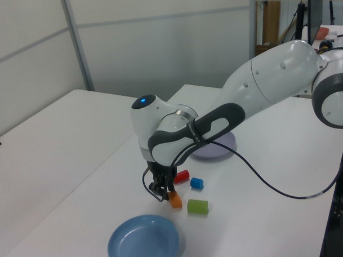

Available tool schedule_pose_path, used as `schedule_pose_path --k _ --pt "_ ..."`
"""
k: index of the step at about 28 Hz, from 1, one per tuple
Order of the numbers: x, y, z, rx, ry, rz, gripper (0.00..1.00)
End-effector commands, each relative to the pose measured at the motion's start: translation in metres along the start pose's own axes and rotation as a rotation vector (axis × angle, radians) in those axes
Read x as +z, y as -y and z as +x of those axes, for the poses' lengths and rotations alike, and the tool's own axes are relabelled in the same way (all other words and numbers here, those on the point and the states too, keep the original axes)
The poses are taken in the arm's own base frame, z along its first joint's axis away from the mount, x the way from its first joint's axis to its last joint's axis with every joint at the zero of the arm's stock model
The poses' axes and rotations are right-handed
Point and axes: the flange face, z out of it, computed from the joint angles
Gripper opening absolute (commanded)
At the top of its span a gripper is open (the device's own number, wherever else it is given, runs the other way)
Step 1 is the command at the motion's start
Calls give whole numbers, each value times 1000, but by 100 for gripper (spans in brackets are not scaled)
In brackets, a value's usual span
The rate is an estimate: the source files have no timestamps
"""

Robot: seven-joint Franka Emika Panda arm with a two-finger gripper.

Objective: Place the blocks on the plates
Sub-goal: 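Lower the open gripper down onto the orange block, then close the gripper on the orange block and lift it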

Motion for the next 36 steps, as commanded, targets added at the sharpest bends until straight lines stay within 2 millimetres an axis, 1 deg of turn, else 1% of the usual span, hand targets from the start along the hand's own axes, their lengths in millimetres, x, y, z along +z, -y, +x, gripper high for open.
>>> schedule_pose_path --k 1,2,3,4,8,11,14,15,18,20,26,28,32,36 --pt "6 7 -8 -22 -5 -32 39" --pt "7 7 -8 -22 -4 -33 50" --pt "7 7 -8 -23 -4 -34 89" --pt "6 8 -8 -25 -4 -35 100" --pt "3 8 -9 -23 -6 -35 100" --pt "-8 1 -8 -4 -18 -33 100" --pt "-24 -6 -15 -3 12 -41 100" --pt "-26 -6 -17 -3 24 -43 100" --pt "-25 -7 -21 -1 53 -48 100" --pt "-22 -3 -22 -7 61 -50 100" --pt "-9 1 -20 -27 68 -60 100" --pt "-3 1 -20 -62 76 -74 100" --pt "-1 1 -20 -187 84 -79 100" --pt "-1 0 -20 -252 87 -72 100"
